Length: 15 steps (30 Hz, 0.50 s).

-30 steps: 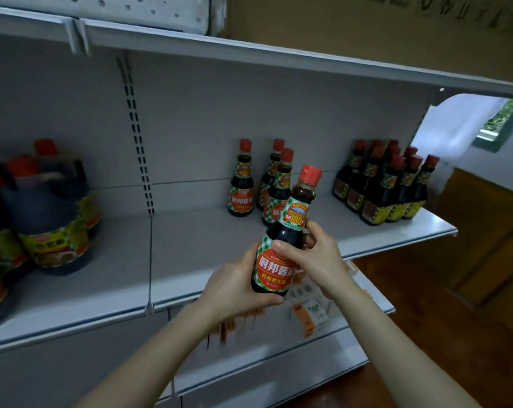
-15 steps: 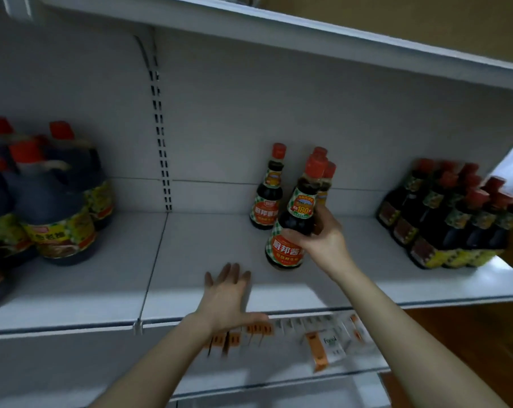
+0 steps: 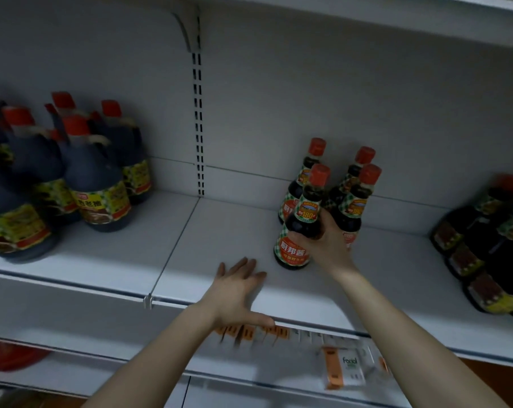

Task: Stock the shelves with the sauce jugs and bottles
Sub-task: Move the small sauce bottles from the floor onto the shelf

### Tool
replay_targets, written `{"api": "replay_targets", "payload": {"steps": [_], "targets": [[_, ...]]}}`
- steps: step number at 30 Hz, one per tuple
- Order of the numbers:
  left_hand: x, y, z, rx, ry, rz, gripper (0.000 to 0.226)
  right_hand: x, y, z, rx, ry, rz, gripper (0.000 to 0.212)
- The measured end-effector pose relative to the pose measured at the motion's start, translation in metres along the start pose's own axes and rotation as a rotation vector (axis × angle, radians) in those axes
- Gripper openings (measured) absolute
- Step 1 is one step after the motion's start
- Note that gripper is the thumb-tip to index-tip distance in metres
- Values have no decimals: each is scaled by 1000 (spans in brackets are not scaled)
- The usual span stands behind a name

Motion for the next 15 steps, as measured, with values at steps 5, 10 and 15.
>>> {"api": "replay_targets", "payload": {"steps": [5,10,15], "targets": [[-2,-1,-2,14,1,15,131,0,-1,8,12,12,-19,59],[-1,0,0,19,-5,15,134,-2,0,9,-3,-6,-46,59],[-2,0,0,18,1,14,135,-4,-7,10,-19,-37,-73,61]]}}
Point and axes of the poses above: each hand's wrist, its own y-axis away from the middle knuckle, its own x-axis out of the back of the hand, z = x × y, the point moved 6 cm from there along -y, towards the middle knuckle, and after that the axes turned 7 degrees about -x, right-handed, at the moved point
